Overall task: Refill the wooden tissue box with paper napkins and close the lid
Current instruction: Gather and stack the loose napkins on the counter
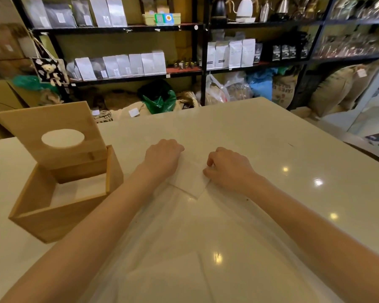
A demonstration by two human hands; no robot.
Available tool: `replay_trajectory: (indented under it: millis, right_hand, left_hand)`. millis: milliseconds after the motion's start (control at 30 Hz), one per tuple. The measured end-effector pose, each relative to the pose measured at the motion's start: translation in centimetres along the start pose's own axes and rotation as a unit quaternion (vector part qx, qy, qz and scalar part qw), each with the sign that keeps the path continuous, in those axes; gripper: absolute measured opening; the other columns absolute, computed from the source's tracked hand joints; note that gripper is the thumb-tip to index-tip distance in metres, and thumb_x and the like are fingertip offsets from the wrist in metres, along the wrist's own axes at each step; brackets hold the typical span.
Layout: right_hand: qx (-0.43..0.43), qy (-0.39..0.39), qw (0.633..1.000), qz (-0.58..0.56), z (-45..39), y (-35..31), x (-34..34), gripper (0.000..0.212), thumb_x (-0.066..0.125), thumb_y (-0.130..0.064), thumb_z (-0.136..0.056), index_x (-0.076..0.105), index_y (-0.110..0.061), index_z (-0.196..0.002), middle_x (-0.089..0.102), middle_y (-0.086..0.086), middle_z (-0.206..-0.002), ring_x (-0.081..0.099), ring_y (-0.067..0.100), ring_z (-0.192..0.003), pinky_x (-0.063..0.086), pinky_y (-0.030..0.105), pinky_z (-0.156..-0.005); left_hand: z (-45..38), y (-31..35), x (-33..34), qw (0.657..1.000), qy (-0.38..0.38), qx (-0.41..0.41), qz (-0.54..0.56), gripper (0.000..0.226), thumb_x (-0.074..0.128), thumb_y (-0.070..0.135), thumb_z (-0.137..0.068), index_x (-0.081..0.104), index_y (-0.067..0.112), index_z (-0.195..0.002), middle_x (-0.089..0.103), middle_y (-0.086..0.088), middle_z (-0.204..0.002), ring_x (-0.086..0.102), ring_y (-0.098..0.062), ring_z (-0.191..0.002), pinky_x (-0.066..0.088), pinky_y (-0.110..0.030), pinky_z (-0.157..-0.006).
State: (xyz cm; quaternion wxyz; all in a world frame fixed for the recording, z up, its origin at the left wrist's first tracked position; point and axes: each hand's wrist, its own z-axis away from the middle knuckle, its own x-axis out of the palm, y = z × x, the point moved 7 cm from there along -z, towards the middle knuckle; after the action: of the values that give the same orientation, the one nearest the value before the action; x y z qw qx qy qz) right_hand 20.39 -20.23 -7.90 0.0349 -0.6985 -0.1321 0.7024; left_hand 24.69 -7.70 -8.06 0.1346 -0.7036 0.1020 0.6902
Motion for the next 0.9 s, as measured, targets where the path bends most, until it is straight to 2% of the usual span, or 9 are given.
replay_trajectory:
  millis: [133, 300, 467, 633, 700, 767, 900]
  right_hand:
    - [-0.003, -0.003, 1.0, -0.012, -0.1, 0.0, 0.4, 0.025, 0.047, -0.026, -0.088, 0.059, -0.011, -0.105, 0.055, 0.007, -0.111, 0.055, 0.027, -0.1, 0.041, 0.034, -0.075]
    - [0.007, -0.007, 0.997, -0.074, 0.0, 0.0, 0.4, 0.02, 0.051, -0.017, -0.085, 0.063, -0.006, -0.097, 0.056, 0.004, -0.101, 0.057, 0.026, -0.096, 0.046, 0.035, -0.077]
    - [0.023, 0.001, 0.988, -0.152, 0.6, 0.5, 0.1, 0.009, 0.054, -0.014, -0.083, 0.058, -0.014, -0.09, 0.055, -0.001, -0.09, 0.054, 0.021, -0.087, 0.045, 0.032, -0.073]
    - [0.005, 0.002, 0.97, -0.244, 1.6, 0.2, -1.5, 0.022, 0.057, -0.008, -0.082, 0.068, -0.006, -0.101, 0.058, -0.001, -0.083, 0.053, 0.014, -0.081, 0.039, 0.015, -0.061]
    - [-0.003, -0.007, 0.959, -0.282, 2.6, -0.2, -2.2, 0.02, 0.057, -0.007, -0.081, 0.071, -0.003, -0.095, 0.058, -0.007, -0.072, 0.053, 0.009, -0.071, 0.04, 0.017, -0.06]
    - [-0.016, -0.024, 0.952, -0.303, 3.7, -1.0, -2.8, 0.016, 0.056, -0.008, -0.082, 0.071, -0.004, -0.087, 0.058, -0.006, -0.067, 0.051, 0.007, -0.065, 0.041, 0.02, -0.06]
    - [-0.039, -0.057, 0.929, -0.362, 6.3, -3.1, -3.7, 0.012, 0.054, -0.008, -0.085, 0.065, -0.009, -0.081, 0.061, 0.003, -0.074, 0.054, 0.015, -0.069, 0.046, 0.024, -0.063]
  left_hand:
    - [0.3, 0.4, 0.3, 1.0, -0.007, 0.014, 0.004, 0.038, 0.041, 0.006, -0.094, 0.051, 0.015, -0.129, 0.051, -0.009, -0.133, 0.045, -0.027, -0.123, 0.042, -0.04, -0.097]
    - [0.8, 0.2, 0.5, 1.0, -0.007, 0.0, 0.018, 0.033, 0.041, 0.006, -0.093, 0.054, 0.011, -0.123, 0.051, -0.014, -0.122, 0.045, -0.03, -0.115, 0.041, -0.036, -0.086]
    - [2.2, 0.4, -0.2, 0.999, 0.009, -0.008, 0.049, 0.027, 0.042, 0.006, -0.091, 0.057, 0.011, -0.114, 0.049, -0.011, -0.12, 0.046, -0.027, -0.111, 0.037, -0.031, -0.075]
    - [4.9, 0.2, -1.7, 0.984, 0.011, -0.023, 0.174, 0.01, 0.055, 0.012, -0.085, 0.055, 0.013, -0.094, 0.057, -0.008, -0.107, 0.048, -0.02, -0.089, 0.04, -0.03, -0.072]
    - [6.4, 0.2, -2.9, 0.975, 0.021, -0.023, 0.221, 0.019, 0.063, 0.016, -0.082, 0.058, 0.012, -0.1, 0.056, -0.005, -0.102, 0.047, -0.018, -0.088, 0.04, -0.028, -0.073]
    - [8.0, 0.1, -4.2, 0.964, 0.035, -0.021, 0.262, 0.021, 0.067, 0.018, -0.08, 0.059, 0.013, -0.099, 0.054, -0.002, -0.096, 0.048, -0.017, -0.086, 0.04, -0.025, -0.066]
    - [11.6, -0.5, -6.0, 0.928, 0.011, -0.031, 0.371, 0.017, 0.069, 0.021, -0.08, 0.059, 0.017, -0.093, 0.061, 0.002, -0.084, 0.057, -0.011, -0.074, 0.049, -0.019, -0.06]
